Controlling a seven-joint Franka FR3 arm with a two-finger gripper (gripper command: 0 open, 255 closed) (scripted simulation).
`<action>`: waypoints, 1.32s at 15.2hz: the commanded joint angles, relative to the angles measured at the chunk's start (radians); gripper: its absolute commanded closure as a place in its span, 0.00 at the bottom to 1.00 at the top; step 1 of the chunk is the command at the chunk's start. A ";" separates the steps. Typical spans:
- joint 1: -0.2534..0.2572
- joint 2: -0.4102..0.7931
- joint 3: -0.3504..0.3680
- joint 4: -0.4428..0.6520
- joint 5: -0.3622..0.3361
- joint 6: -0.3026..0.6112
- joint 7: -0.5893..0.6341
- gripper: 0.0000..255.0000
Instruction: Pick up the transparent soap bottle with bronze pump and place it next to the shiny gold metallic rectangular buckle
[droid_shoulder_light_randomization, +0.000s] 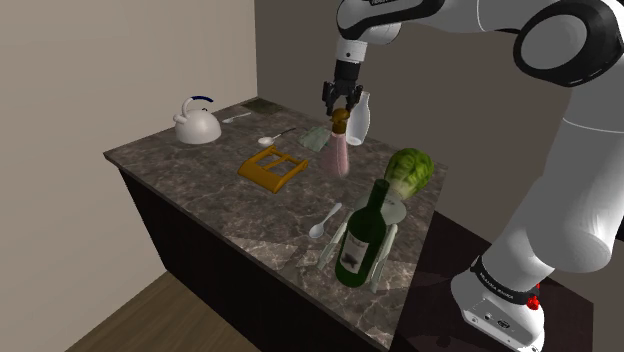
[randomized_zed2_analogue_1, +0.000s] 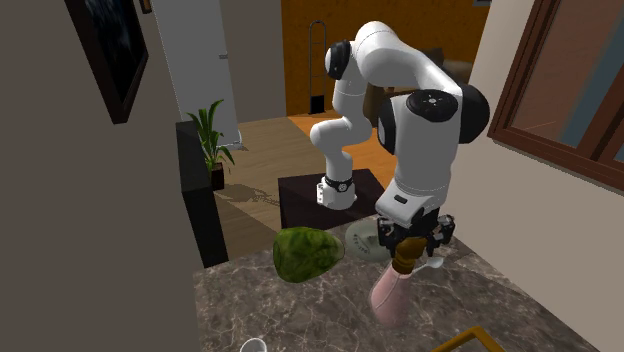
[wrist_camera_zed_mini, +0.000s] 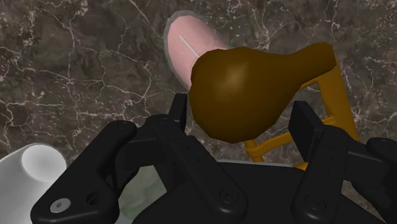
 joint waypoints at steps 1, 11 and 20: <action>0.000 0.000 0.000 0.000 0.000 0.000 0.000 1.00; -0.012 0.007 -0.006 0.109 -0.002 -0.102 0.004 0.00; -0.016 0.011 -0.007 0.141 -0.001 -0.130 0.005 0.00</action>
